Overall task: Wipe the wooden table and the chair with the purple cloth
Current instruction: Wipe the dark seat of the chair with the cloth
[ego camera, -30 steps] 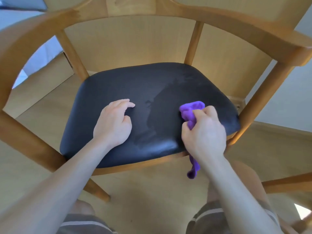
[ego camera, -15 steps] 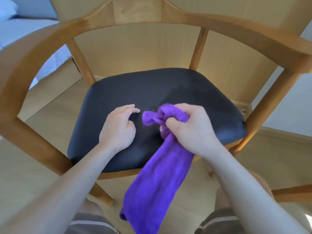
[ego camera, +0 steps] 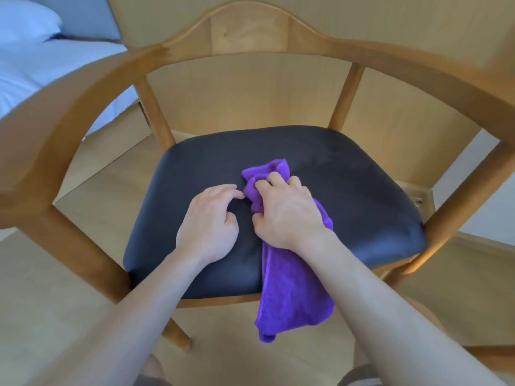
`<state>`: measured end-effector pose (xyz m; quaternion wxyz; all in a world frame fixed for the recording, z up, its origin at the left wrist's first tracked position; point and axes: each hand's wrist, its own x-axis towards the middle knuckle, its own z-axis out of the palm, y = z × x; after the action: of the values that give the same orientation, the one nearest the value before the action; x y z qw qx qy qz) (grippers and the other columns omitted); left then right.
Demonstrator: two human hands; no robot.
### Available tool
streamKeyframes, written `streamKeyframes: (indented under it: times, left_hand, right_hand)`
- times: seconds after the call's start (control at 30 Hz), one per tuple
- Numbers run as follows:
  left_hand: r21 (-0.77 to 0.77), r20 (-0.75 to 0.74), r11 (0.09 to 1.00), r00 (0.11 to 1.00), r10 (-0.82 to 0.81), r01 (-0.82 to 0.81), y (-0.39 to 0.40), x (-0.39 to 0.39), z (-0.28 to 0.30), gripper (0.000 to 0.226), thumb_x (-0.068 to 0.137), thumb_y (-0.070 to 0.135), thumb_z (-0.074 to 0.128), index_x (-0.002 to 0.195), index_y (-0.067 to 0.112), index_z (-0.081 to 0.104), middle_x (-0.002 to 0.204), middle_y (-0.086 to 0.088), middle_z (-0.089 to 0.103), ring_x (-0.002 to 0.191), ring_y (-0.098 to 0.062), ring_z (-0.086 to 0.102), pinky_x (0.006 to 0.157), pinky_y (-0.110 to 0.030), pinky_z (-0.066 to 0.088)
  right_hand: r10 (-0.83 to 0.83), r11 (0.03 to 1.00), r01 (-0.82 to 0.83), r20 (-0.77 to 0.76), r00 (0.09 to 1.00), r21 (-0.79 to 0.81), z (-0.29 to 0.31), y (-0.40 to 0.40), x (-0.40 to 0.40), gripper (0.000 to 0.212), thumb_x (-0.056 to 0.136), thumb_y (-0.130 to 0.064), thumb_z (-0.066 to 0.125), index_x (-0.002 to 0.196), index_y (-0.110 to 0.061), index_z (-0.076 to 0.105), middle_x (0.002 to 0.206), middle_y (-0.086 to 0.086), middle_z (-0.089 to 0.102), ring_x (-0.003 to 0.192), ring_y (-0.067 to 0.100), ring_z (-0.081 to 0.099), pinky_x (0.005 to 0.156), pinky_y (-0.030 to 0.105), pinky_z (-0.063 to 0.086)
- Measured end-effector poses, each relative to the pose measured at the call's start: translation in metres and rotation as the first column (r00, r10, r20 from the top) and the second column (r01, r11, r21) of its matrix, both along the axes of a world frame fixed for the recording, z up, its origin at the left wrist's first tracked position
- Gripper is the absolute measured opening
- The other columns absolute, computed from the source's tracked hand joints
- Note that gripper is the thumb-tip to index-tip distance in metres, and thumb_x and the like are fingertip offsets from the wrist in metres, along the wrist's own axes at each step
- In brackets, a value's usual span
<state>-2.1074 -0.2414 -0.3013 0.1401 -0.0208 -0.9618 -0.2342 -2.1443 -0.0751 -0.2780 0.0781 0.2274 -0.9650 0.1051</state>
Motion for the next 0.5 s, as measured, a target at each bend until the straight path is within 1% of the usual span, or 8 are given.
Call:
streamKeyframes:
  times: [0.07,0.17,0.23,0.27,0.33,0.43,0.47,0.5]
  left_hand:
    - [-0.002,0.004,1.0,1.0,-0.009,0.009,0.0,0.0,0.0,0.057,0.078,0.006,0.038,0.125,0.026,0.064,0.143,0.01,0.054,0.136,-0.011,0.04,0.114,-0.026,0.027]
    - [0.005,-0.002,1.0,1.0,-0.01,0.01,0.0,0.0,0.0,0.056,0.079,0.005,0.04,0.125,0.026,0.064,0.143,0.009,0.054,0.135,-0.011,0.04,0.114,-0.025,0.026]
    - [0.009,0.011,1.0,1.0,0.007,-0.007,0.001,0.0,-0.001,0.055,0.081,0.003,0.042,0.126,0.028,0.062,0.145,0.011,0.052,0.136,-0.011,0.038,0.113,-0.022,0.024]
    - [0.012,0.019,1.0,1.0,0.017,-0.018,0.001,0.0,-0.001,0.055,0.082,0.002,0.042,0.126,0.03,0.061,0.146,0.013,0.05,0.137,-0.011,0.036,0.112,-0.02,0.023]
    - [0.012,0.031,1.0,0.999,0.023,-0.024,0.002,0.001,-0.001,0.056,0.085,0.002,0.041,0.13,0.032,0.056,0.151,0.016,0.043,0.14,-0.007,0.028,0.112,-0.018,0.019]
    - [-0.019,0.074,1.0,0.997,0.001,0.0,0.003,-0.001,0.001,0.06,0.092,0.008,0.037,0.147,0.03,0.042,0.162,0.015,0.026,0.149,-0.005,0.013,0.119,-0.021,0.011]
    - [-0.033,0.096,0.999,0.995,-0.007,0.01,0.003,-0.001,0.002,0.061,0.093,0.009,0.036,0.151,0.029,0.037,0.164,0.014,0.021,0.151,-0.005,0.01,0.121,-0.022,0.009]
    - [-0.045,0.113,0.999,0.993,-0.015,0.021,0.004,-0.002,0.002,0.062,0.094,0.009,0.035,0.153,0.028,0.034,0.165,0.014,0.019,0.151,-0.004,0.008,0.122,-0.023,0.007]
  right_hand:
    - [0.079,0.996,-0.078,0.034,0.996,-0.033,0.008,0.004,0.001,0.031,0.086,-0.03,0.058,0.117,-0.022,0.058,0.108,-0.006,0.047,0.088,0.026,0.041,0.081,0.036,0.043]
    - [0.245,0.967,-0.23,0.161,0.956,-0.107,0.018,0.024,0.011,0.02,0.082,-0.028,0.06,0.101,-0.026,0.065,0.1,-0.01,0.056,0.091,0.024,0.055,0.081,0.035,0.048]
    - [0.271,0.95,-0.213,0.263,0.926,-0.229,0.023,0.042,0.011,0.013,0.076,-0.031,0.063,0.088,-0.028,0.066,0.09,-0.01,0.059,0.086,0.016,0.057,0.076,0.037,0.051]
    - [0.247,0.937,-0.155,0.278,0.928,-0.313,0.024,0.049,0.006,0.013,0.073,-0.034,0.065,0.085,-0.029,0.066,0.086,-0.011,0.059,0.082,0.013,0.057,0.073,0.037,0.051]
    - [0.103,0.883,-0.011,0.171,0.98,-0.47,0.024,0.058,-0.013,0.013,0.075,-0.04,0.065,0.085,-0.032,0.065,0.086,-0.012,0.058,0.081,0.007,0.057,0.068,0.03,0.048]
    - [-0.181,0.713,0.187,0.079,0.98,-0.676,0.023,0.053,-0.047,0.012,0.085,-0.038,0.063,0.096,-0.033,0.064,0.105,-0.012,0.056,0.092,-0.005,0.055,0.07,0.017,0.042]
    - [-0.232,0.692,0.249,0.119,0.966,-0.678,0.021,0.047,-0.056,0.015,0.087,-0.035,0.062,0.1,-0.027,0.064,0.115,-0.007,0.055,0.099,-0.003,0.056,0.076,0.021,0.045]
    - [-0.259,0.746,0.298,0.153,0.954,-0.595,0.016,0.04,-0.065,0.019,0.089,-0.033,0.062,0.103,-0.021,0.063,0.123,0.0,0.054,0.108,0.008,0.056,0.084,0.029,0.048]
